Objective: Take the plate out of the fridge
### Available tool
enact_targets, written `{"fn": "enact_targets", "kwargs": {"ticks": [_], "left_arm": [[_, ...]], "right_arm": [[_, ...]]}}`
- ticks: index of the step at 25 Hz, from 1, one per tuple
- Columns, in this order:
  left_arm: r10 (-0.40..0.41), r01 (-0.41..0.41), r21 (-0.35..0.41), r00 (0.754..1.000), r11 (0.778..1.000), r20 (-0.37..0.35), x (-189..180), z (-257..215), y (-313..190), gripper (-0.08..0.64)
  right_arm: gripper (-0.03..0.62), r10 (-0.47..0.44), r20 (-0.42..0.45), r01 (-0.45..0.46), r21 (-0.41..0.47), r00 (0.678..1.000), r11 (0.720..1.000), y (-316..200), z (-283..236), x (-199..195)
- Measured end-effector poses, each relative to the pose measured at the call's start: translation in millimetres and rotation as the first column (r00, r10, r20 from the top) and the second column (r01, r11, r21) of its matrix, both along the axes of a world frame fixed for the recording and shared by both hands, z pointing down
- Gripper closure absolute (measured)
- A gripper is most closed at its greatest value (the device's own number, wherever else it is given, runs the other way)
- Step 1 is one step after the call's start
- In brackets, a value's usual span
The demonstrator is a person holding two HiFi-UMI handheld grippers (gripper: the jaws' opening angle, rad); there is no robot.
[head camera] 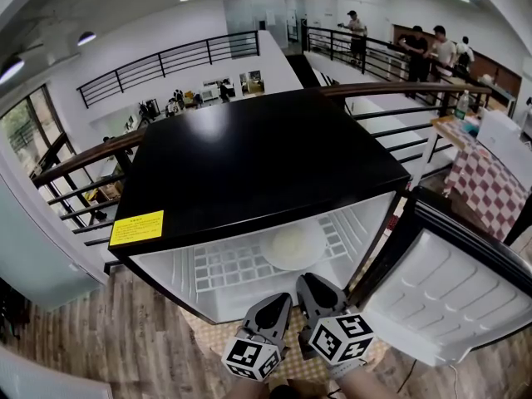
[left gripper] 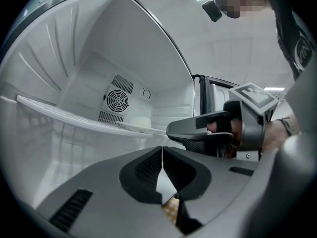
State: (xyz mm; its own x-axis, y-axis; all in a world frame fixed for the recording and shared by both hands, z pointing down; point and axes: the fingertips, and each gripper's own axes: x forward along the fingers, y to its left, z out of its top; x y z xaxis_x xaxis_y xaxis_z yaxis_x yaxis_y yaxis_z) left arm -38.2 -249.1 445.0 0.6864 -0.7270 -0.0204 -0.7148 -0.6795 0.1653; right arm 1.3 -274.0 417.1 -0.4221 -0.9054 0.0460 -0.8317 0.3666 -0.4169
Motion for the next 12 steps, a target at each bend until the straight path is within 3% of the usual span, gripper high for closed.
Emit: {"fn": "enact_targets", "kwargs": {"ticks": [6,12], "left_arm": [[0.006,-0.006,-0.004,1.0,1.0,-0.01,1.7,0.6,-3.3,0.548],[0.007,-0.007,-0.006,1.0,1.0,-0.003,0.0,1.8,-4.7,0.548]], "right_arm": [[0.545,0.061,0.123,-0.053,-0.063,0.991,0.997,-6.8,-3.2,7.4],[0.491,0.13,0.229,-0.099,-0.143,0.965,0.985,-13.3,0.0,14.5]]}}
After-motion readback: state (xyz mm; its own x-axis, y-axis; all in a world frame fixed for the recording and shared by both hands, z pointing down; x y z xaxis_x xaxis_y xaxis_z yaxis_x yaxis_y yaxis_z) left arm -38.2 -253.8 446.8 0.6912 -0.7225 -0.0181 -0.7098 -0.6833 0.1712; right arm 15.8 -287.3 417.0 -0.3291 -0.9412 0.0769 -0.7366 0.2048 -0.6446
